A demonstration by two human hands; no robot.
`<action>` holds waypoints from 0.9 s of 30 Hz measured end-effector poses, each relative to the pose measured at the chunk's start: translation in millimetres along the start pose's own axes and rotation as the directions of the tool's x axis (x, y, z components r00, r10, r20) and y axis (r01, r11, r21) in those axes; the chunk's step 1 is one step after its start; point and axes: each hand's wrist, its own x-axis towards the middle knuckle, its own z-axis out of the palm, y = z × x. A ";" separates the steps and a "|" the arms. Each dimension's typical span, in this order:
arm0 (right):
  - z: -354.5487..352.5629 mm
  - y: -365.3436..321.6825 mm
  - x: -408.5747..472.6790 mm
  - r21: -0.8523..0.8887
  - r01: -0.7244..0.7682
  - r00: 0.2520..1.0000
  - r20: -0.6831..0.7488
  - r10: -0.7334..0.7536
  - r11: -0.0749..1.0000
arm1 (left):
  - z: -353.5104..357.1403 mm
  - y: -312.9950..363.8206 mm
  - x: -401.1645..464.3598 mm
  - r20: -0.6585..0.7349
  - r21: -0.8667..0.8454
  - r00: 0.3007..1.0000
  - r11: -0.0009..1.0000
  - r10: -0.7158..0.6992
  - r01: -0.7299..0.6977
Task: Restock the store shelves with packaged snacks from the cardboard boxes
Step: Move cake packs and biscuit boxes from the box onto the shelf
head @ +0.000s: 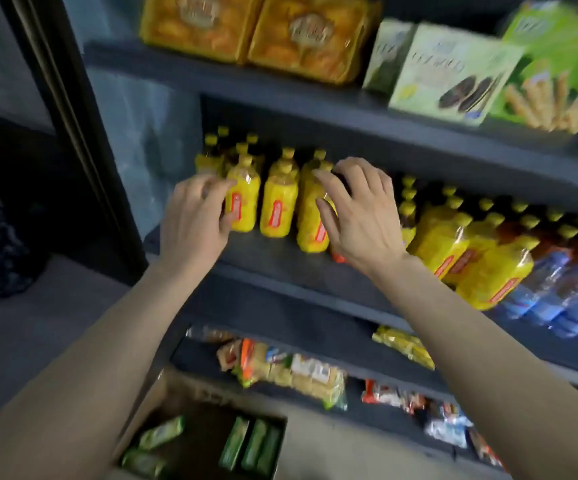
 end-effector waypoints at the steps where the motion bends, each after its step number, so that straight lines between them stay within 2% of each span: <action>1: 15.3 -15.3 -14.5 0.026 -0.003 0.999 0.032 0.002 1.000 | 7.8 -13.2 -18.2 0.037 0.022 0.999 0.999 -0.025 0.024; 6: 97.6 -86.0 -102.2 0.196 -0.042 0.967 0.255 -0.009 0.980 | 58.3 -69.4 -122.8 0.187 0.038 0.965 0.983 -0.185 0.182; 11: 177.5 -141.3 -209.9 0.334 -0.129 0.885 0.463 -0.043 0.934 | 117.0 -99.6 -237.9 0.395 0.111 0.865 0.951 -0.309 0.289; 14: 220.0 -162.5 -274.4 0.354 -0.195 0.808 0.586 -0.055 0.915 | 156.5 -108.4 -301.1 0.465 0.142 0.810 0.933 -0.357 0.330; 19: 291.5 -183.0 -379.9 0.338 -0.168 0.696 0.706 -0.131 0.926 | 235.5 -120.1 -404.2 0.571 0.183 0.695 0.893 -0.437 0.411; 22: 335.1 -191.6 -436.6 0.340 -0.132 0.579 0.789 -0.206 0.931 | 284.8 -120.0 -467.1 0.664 0.188 0.590 0.866 -0.459 0.463; 25: 380.8 -197.9 -488.4 0.318 -0.069 0.386 0.883 -0.269 0.946 | 332.0 -117.5 -526.3 0.731 0.207 0.476 0.823 -0.489 0.529; 27: 409.9 -201.8 -519.0 0.316 -0.046 0.292 0.912 -0.290 0.948 | 363.4 -116.0 -559.2 0.751 0.215 0.423 0.793 -0.507 0.569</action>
